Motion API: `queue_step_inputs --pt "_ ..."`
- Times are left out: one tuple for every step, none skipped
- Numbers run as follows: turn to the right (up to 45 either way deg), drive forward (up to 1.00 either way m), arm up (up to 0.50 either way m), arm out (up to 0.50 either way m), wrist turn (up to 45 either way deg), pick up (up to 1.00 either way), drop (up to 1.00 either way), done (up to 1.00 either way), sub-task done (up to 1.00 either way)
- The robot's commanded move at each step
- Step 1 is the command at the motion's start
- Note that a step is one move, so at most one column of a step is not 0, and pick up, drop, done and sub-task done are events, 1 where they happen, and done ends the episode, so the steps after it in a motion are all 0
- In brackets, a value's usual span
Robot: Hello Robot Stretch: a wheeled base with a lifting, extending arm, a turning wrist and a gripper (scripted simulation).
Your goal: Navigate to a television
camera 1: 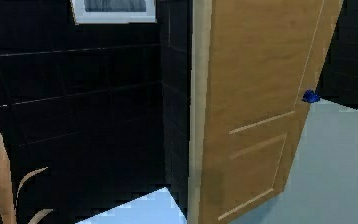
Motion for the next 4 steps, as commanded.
queue_step_inputs --pt "0.0 0.05 0.00 0.00 0.0 0.00 0.00 0.00 0.00" --pt "12.0 0.00 0.00 0.00 0.0 0.00 0.00 0.00 0.00" --pt "0.0 0.35 0.00 0.00 0.0 0.00 0.00 0.00 0.00" --pt "45.0 0.00 0.00 0.00 0.0 0.00 0.00 0.00 0.00"
